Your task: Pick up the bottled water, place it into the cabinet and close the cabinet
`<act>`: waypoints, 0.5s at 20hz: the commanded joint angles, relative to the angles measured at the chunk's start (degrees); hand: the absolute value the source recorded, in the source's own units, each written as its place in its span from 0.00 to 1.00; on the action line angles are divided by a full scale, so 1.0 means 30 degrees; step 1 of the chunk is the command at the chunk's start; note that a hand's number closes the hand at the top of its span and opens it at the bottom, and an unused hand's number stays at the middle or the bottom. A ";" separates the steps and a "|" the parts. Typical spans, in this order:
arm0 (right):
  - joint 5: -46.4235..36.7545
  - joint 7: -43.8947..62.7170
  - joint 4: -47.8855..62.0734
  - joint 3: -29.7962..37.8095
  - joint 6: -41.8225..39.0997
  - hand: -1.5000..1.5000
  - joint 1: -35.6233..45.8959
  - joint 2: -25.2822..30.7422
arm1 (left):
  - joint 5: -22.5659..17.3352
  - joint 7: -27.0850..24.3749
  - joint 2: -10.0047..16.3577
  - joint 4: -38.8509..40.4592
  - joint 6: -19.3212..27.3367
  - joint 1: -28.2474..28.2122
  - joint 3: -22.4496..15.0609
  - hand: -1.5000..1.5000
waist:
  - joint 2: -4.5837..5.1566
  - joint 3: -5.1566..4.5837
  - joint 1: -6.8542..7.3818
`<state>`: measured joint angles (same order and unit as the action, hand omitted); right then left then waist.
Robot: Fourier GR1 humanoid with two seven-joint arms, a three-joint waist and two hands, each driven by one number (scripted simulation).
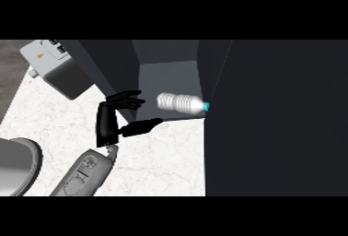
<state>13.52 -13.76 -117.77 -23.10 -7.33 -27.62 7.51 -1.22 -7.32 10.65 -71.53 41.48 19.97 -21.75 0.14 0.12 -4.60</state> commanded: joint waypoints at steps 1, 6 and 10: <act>-0.0334 -0.0007 -0.0068 -0.0381 0.0196 0.00 0.0019 -0.0203 | -0.2406 -0.0832 -0.0733 0.1545 -0.2523 0.4554 0.2389 0.00 | 0.0341 -0.0137 -0.0191; -0.0117 0.0079 -0.1076 0.0262 0.0438 0.00 -0.0957 0.0262 | -0.4019 -0.3316 -0.0866 0.1910 -0.4579 0.4175 0.3166 0.00 | 0.0183 -0.0107 0.0221; 0.0058 0.0561 -0.0986 0.0397 0.0737 0.00 -0.0524 0.0044 | -0.5021 -0.3912 -0.0807 0.2217 -0.6535 0.4317 0.3391 0.00 | 0.0105 -0.0071 0.0836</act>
<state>13.03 -13.40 -119.95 -22.88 -6.00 -29.66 7.75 -12.22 -18.07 8.38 -68.98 27.01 20.83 -18.00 0.14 -0.16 -2.31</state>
